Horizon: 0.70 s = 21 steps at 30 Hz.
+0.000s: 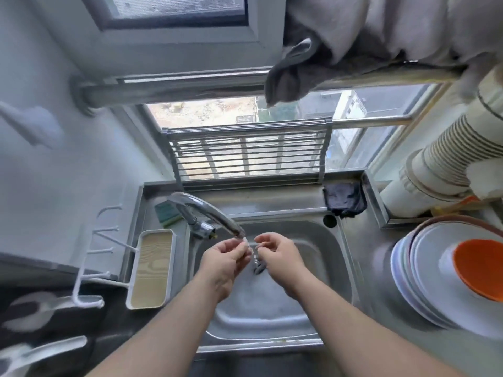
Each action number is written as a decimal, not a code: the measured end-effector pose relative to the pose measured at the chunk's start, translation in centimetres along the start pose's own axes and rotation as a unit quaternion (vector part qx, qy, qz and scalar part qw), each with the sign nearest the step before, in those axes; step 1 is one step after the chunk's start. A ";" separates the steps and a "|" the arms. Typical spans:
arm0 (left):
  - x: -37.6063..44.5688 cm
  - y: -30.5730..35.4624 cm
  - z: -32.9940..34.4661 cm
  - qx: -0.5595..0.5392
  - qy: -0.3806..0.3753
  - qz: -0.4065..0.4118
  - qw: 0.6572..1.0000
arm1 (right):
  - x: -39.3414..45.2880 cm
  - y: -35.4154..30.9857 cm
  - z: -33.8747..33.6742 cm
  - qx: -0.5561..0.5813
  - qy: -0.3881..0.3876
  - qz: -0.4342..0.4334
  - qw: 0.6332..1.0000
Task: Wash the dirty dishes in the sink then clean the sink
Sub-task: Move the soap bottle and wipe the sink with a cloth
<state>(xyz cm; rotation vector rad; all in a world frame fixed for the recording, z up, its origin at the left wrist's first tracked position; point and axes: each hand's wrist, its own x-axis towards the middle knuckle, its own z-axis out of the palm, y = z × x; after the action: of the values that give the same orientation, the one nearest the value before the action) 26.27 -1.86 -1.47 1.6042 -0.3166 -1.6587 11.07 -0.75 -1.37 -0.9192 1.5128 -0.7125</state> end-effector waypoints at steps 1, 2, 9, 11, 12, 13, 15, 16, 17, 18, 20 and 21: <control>0.3 0.2 0.4 0.003 -0.006 -0.008 1.000 | 0.5 -0.3 1.2 0.050 0.004 0.024 0.998; 0.5 0.2 0.8 0.012 -0.010 -0.019 1.000 | 0.9 -0.5 2.0 0.084 0.011 0.041 0.996; 1.6 -0.7 1.4 -0.008 -0.043 -0.084 0.996 | 1.5 0.5 1.6 0.114 0.085 0.050 0.989; 1.7 -0.8 1.2 -0.017 -0.051 -0.086 0.995 | 1.3 0.6 1.3 0.138 0.076 0.049 0.986; 1.7 -0.8 1.0 -0.016 -0.055 -0.087 0.995 | 1.3 0.5 1.3 0.144 0.072 0.049 0.986; 1.6 -0.7 0.9 -0.012 -0.055 -0.089 0.994 | 1.3 0.5 1.3 0.145 0.069 0.050 0.986; 1.8 -0.8 0.7 0.014 -0.050 -0.090 0.995 | 1.4 0.4 1.4 0.152 0.061 0.052 0.985; 1.9 -0.9 0.6 0.031 -0.048 -0.091 0.994 | 1.4 0.3 1.4 0.161 0.055 0.054 0.984; 1.9 -0.9 0.5 0.041 -0.046 -0.090 0.994 | 1.5 0.2 1.4 0.172 0.051 0.060 0.982; 1.8 -0.8 0.6 0.044 -0.050 -0.086 0.994 | 1.5 0.1 1.5 0.181 0.047 0.065 0.980; 1.7 -0.6 0.9 0.023 -0.067 -0.074 0.995 | 1.6 0.0 1.5 0.196 0.040 0.072 0.977; 1.7 -0.7 1.0 0.012 -0.072 -0.070 0.995 | 1.7 0.0 1.4 0.199 0.039 0.075 0.976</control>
<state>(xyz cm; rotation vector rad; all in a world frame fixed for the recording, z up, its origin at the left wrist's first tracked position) 25.33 -2.87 -2.97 1.5578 -0.3035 -1.8883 12.44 -2.10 -2.44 -0.4743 1.4205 -0.9076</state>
